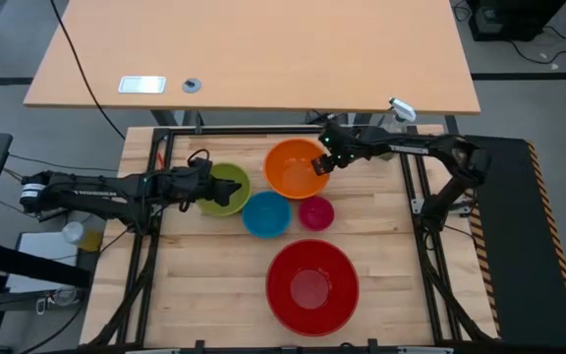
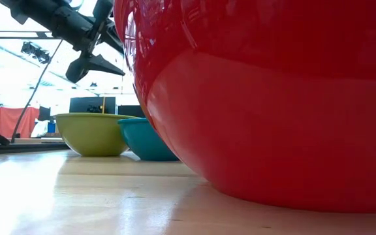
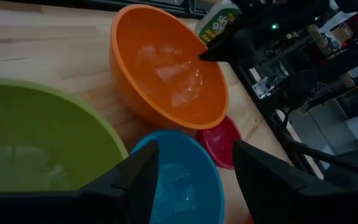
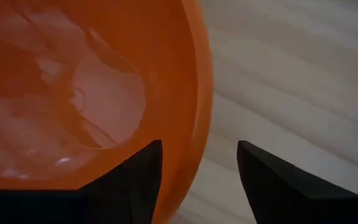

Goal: Nest bowls inside each other
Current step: Stack the orange bowl on top of the large red bowl

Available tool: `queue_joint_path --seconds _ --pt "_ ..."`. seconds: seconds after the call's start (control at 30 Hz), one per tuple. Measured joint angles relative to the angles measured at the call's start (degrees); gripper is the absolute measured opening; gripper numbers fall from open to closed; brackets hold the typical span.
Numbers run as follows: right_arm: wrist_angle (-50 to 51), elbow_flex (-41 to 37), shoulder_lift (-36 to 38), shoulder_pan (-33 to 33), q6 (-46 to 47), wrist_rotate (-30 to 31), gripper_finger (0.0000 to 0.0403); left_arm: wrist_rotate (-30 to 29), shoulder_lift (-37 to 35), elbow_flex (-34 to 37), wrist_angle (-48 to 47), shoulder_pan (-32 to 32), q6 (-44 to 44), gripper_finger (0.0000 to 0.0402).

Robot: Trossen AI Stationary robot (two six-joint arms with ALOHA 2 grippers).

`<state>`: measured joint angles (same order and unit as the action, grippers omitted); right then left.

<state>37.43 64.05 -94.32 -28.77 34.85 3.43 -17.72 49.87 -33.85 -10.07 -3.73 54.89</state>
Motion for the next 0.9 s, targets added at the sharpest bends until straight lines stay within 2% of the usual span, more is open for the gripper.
queue_joint_path --seconds 0.23,0.63,0.77,0.9 --pt "-2.2 0.0 -2.22 1.66 0.07 3.12 0.0182 0.02 0.02 0.0 -0.04 0.09 -0.02 0.0208" --pt "-2.33 0.09 -3.12 2.09 1.21 5.25 0.005 0.02 0.0 0.0 -0.11 0.09 -0.21 0.0208" --pt "-2.98 0.28 -2.96 2.13 2.89 4.74 0.003 0.02 0.0 0.0 -0.11 0.09 -0.22 0.0208" --pt "-3.41 0.26 -2.95 2.08 4.05 4.7 0.0027 0.02 0.0 0.0 -0.11 0.09 -0.2 0.0208"
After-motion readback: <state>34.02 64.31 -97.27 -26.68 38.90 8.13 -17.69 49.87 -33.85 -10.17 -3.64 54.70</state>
